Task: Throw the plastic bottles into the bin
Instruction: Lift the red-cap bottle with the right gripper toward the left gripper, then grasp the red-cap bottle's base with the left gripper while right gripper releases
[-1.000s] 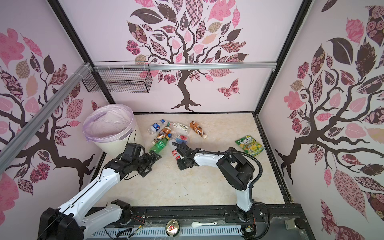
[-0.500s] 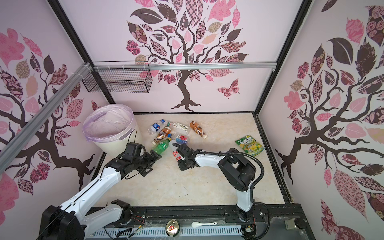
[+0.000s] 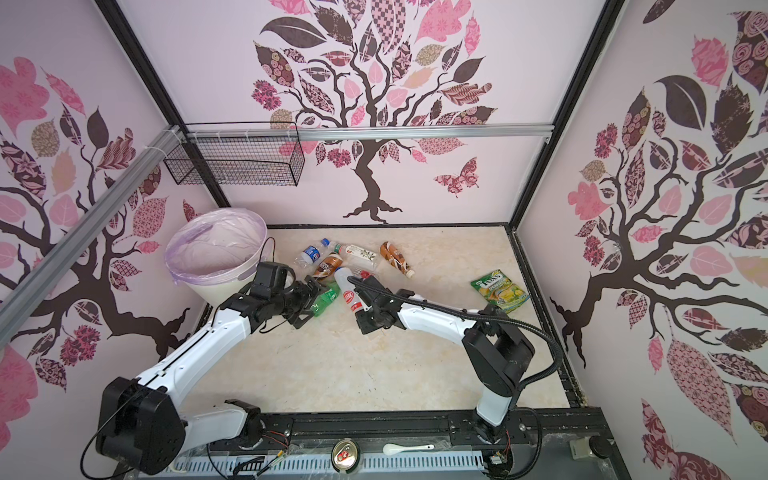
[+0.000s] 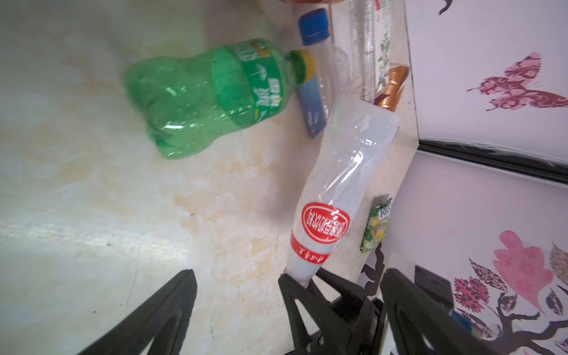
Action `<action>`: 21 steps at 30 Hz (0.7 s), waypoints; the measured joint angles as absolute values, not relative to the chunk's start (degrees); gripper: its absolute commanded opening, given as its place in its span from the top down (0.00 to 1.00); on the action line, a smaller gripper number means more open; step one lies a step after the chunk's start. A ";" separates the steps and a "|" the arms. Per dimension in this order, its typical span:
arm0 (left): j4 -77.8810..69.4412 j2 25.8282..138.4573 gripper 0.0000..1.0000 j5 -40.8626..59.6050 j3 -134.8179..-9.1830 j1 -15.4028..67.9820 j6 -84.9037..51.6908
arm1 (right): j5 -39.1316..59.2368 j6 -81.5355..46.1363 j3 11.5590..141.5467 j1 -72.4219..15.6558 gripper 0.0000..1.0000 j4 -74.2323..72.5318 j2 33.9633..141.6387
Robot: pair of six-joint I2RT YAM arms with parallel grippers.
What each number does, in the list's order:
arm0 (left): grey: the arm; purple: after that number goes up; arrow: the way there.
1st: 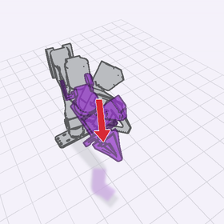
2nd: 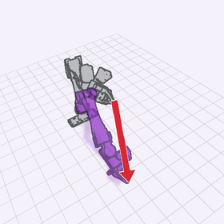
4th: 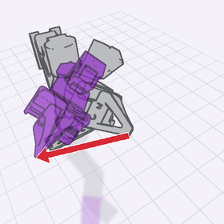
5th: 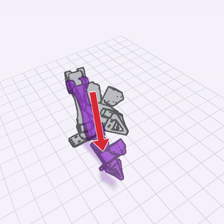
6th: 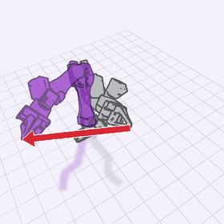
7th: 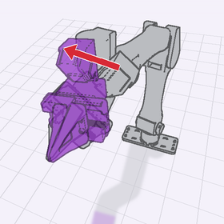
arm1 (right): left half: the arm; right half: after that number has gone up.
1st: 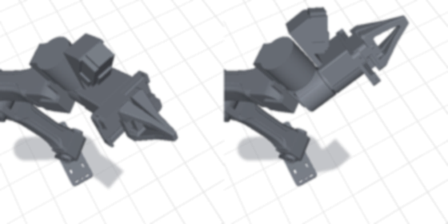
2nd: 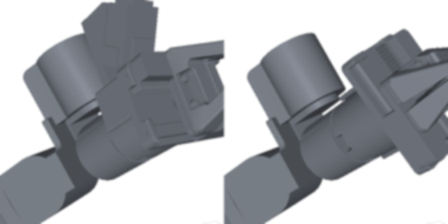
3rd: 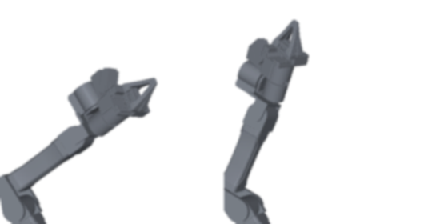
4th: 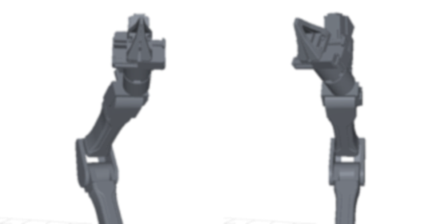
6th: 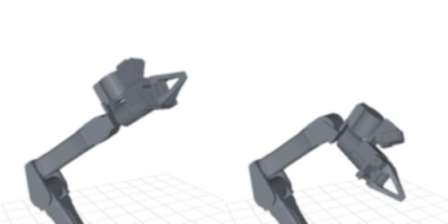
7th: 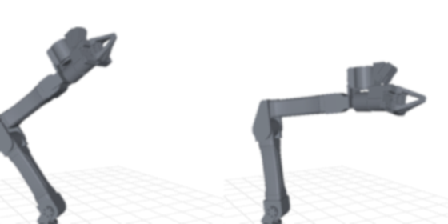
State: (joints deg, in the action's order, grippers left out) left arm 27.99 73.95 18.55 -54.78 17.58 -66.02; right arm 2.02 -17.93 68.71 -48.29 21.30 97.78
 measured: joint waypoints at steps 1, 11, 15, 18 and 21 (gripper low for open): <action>27.44 75.20 0.02 18.55 -56.64 17.54 -65.95 | 1.93 -17.96 69.67 -48.29 0.74 21.63 97.08; 24.56 84.03 0.02 18.33 -69.63 17.54 -65.76 | 2.00 -18.37 77.80 -48.29 0.74 24.25 95.15; 24.73 86.70 0.03 18.00 -74.56 17.37 -64.84 | 2.02 -18.44 78.83 -48.29 0.75 24.77 94.45; 24.47 88.12 0.06 17.56 -77.84 17.23 -63.79 | 2.07 -18.63 78.83 -48.29 0.75 24.91 93.49; 24.56 88.92 0.09 16.97 -79.83 17.21 -62.37 | 2.24 -19.09 79.66 -48.29 0.75 25.26 93.14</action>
